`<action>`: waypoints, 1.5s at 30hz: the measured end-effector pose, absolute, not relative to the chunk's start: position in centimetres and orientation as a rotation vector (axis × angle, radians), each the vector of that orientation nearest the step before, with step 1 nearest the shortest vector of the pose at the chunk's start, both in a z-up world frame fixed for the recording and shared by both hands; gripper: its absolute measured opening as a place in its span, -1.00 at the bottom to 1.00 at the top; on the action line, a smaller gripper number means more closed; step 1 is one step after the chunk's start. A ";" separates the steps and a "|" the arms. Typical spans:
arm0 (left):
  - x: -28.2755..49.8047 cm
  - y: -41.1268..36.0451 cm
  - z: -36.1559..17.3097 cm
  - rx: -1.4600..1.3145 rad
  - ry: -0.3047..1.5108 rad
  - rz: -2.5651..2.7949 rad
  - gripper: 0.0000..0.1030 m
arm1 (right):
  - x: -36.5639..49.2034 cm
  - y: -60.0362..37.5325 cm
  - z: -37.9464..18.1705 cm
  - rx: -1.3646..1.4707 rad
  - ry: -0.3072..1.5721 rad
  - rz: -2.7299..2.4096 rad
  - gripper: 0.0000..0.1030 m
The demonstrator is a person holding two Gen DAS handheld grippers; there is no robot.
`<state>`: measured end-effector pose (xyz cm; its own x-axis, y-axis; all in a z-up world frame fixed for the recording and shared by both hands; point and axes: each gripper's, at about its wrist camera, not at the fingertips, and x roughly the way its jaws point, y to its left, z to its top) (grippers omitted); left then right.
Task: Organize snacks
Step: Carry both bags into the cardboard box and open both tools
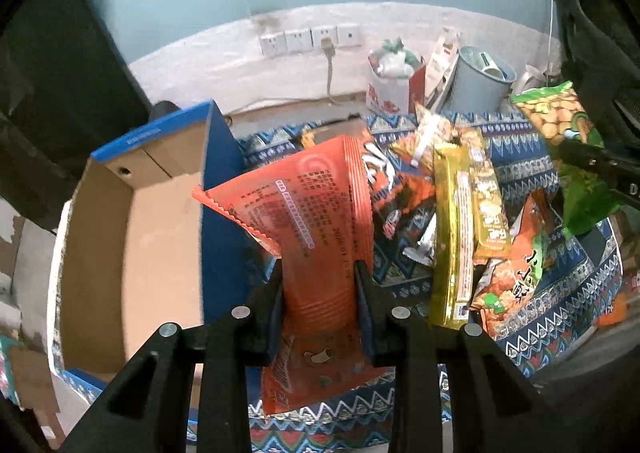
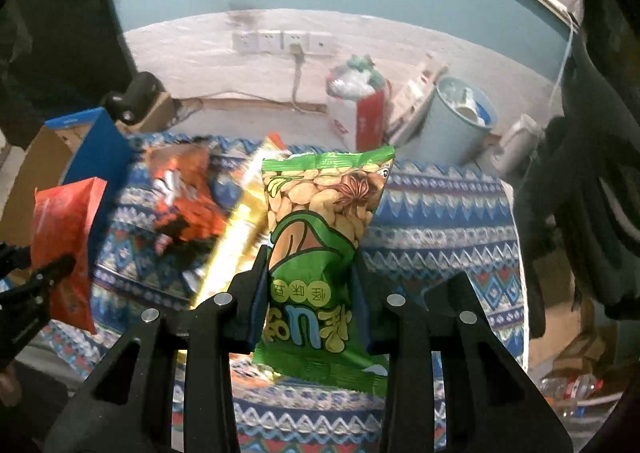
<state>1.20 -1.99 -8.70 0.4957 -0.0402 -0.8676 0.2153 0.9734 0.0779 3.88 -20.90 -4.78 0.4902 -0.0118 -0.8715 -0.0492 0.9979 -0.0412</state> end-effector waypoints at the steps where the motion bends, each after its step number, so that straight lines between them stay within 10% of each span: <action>1: 1.2 -1.7 -8.3 0.183 1.036 -0.154 -0.39 | 4.1 -20.3 -4.5 -0.063 1.053 0.032 -0.33; 45: 3.9 21.3 -10.4 -0.042 1.085 0.149 -0.35 | 9.1 8.5 -4.1 -0.106 1.072 0.478 -0.33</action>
